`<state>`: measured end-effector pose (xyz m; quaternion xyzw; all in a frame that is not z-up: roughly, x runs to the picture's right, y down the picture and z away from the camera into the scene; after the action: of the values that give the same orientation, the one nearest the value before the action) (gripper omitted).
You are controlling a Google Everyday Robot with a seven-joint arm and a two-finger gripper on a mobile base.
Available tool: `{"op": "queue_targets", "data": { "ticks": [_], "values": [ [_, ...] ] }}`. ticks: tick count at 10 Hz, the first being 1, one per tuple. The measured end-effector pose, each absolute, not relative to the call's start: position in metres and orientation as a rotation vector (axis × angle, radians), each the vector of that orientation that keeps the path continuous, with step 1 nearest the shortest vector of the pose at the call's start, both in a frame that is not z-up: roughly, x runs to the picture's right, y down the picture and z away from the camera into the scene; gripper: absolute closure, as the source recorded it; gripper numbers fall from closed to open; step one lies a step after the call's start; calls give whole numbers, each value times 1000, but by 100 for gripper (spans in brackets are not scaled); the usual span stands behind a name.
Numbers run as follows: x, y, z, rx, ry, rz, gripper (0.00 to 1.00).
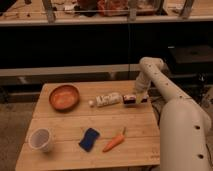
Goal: Place the eraser on the white sponge
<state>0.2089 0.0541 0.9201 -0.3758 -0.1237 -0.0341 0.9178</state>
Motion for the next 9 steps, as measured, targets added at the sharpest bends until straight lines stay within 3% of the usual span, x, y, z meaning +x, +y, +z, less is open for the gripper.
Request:
{"op": "queue_targets", "data": {
  "ticks": [9],
  "values": [
    [204,56,917,-783,-233,-79,60]
  ]
}}
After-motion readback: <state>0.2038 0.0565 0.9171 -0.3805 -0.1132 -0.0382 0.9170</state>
